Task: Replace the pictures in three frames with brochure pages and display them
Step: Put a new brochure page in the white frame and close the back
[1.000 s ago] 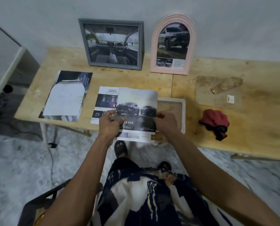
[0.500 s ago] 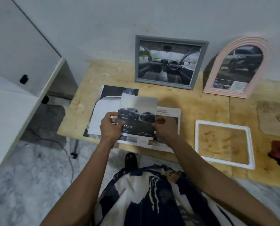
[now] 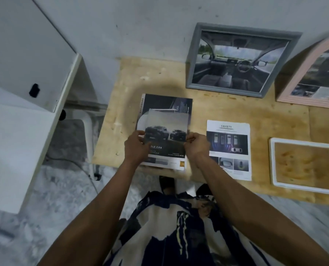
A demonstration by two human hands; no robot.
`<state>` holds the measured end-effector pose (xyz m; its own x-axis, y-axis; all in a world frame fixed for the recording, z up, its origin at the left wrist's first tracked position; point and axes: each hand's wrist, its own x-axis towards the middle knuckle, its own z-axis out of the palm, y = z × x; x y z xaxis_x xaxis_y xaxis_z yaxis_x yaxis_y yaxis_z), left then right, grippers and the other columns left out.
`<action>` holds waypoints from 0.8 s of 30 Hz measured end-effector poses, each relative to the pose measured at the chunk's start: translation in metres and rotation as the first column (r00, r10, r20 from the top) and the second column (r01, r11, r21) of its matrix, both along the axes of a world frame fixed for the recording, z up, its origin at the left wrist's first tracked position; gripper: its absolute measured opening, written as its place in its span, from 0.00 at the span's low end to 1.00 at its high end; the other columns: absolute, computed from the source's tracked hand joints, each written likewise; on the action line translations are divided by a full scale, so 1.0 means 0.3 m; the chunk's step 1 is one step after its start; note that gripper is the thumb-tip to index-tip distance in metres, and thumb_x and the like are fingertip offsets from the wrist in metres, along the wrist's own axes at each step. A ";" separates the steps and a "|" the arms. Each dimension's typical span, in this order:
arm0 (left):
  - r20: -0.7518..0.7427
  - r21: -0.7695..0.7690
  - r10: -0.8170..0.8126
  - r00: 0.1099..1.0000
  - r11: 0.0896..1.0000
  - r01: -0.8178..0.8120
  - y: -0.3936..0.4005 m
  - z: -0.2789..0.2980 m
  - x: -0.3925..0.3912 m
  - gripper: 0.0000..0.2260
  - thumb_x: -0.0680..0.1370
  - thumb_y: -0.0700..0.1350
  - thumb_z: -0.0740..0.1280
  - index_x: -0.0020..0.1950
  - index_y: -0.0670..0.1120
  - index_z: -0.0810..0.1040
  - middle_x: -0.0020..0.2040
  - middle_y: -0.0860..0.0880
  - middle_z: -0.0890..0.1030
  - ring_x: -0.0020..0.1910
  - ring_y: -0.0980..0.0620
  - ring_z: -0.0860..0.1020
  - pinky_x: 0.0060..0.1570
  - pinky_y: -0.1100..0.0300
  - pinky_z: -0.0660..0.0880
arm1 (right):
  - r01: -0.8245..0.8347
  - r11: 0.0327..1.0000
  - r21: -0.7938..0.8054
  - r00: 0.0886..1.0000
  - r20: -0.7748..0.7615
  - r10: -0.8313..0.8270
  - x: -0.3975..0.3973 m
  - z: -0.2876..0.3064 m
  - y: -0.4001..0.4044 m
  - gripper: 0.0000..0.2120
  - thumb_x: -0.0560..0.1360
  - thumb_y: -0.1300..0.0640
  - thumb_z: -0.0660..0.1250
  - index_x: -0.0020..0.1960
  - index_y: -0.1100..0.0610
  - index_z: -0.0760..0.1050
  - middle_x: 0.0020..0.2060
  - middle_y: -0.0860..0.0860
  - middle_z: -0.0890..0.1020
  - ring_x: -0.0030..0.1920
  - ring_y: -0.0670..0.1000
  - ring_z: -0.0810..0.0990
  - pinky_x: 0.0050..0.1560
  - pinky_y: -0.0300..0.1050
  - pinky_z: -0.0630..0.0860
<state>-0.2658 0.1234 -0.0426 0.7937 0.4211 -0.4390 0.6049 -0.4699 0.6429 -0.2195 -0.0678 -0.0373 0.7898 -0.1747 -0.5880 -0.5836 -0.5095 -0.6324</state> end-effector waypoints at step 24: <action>0.011 0.040 -0.214 0.977 0.976 0.213 -0.190 -0.031 0.105 0.18 0.74 0.44 0.73 0.63 0.46 0.74 0.57 0.47 0.78 0.55 0.50 0.77 0.55 0.58 0.74 | 0.070 0.974 -0.217 0.997 0.036 -0.064 -0.008 0.005 -0.207 0.13 0.76 0.65 0.63 0.59 0.59 0.78 0.50 0.53 0.82 0.52 0.51 0.79 0.50 0.36 0.68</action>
<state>-0.2343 0.0665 -0.0518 0.8736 0.2572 -0.4132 0.4782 -0.6116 0.6303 -0.2217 -0.1300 -0.0359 0.7876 -0.3494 -0.5076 -0.6047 -0.5969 -0.5273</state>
